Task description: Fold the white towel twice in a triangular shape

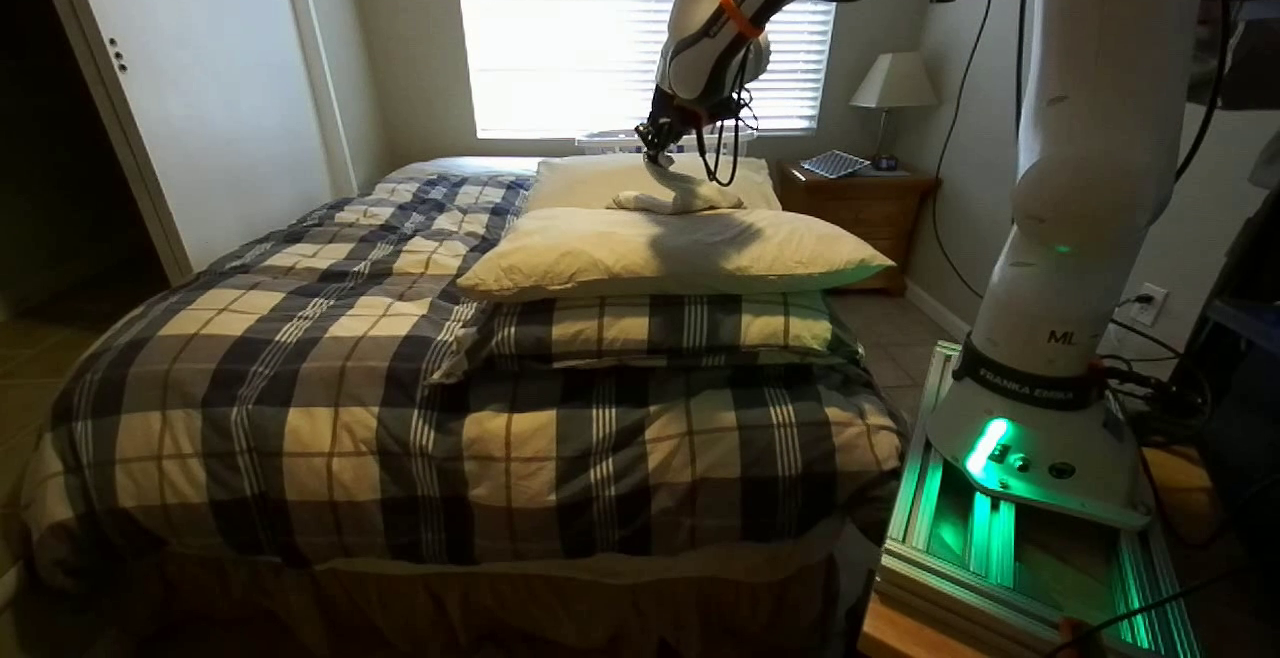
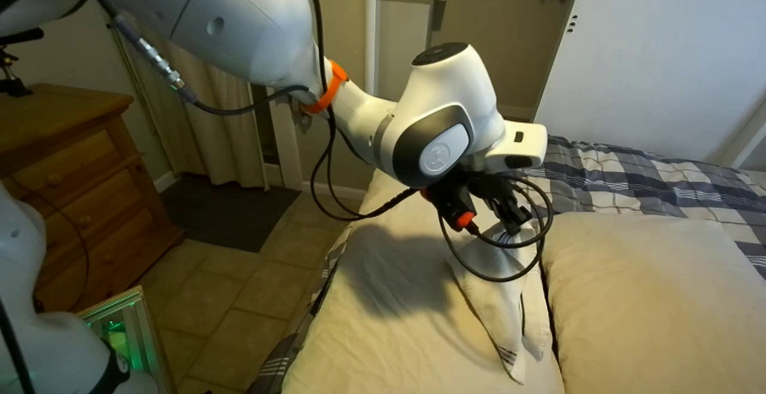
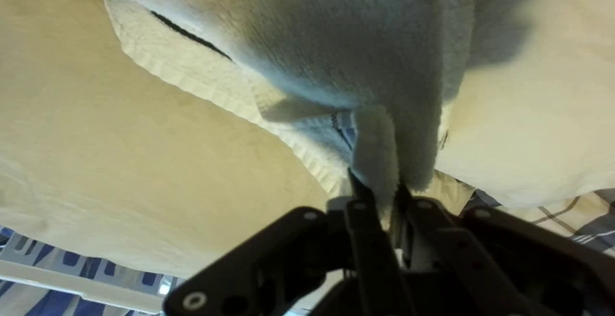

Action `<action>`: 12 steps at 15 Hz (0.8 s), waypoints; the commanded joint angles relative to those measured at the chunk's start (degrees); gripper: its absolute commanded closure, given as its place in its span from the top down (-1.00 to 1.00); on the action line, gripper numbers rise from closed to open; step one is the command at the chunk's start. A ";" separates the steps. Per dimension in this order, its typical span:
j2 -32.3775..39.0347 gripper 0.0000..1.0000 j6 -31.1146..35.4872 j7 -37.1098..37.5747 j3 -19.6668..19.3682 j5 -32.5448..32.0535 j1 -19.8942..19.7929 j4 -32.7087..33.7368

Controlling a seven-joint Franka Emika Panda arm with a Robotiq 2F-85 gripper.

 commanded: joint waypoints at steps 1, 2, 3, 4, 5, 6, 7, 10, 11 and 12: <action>0.94 -0.12 0.12 -2.09 -0.70 2.97 0.46 1.55; 0.68 0.00 -0.04 -2.05 -0.84 3.17 0.45 1.55; 0.14 0.16 0.04 -2.56 -0.71 3.72 0.24 1.29; -0.17 0.28 -0.20 -2.97 -0.55 4.44 0.11 1.23; -0.46 0.45 -0.28 -3.24 -0.61 4.70 0.13 1.15; -1.01 0.57 -0.68 -3.57 -0.53 5.22 0.11 0.91; -1.78 0.70 -1.18 -3.83 -0.42 5.68 0.12 0.69; -5.29 1.00 -5.30 -2.51 -1.15 4.74 0.92 0.03; -6.66 1.00 -8.03 -1.59 -1.50 3.61 1.24 0.05; -8.62 1.00 -11.69 -1.12 -1.56 2.69 1.42 -0.03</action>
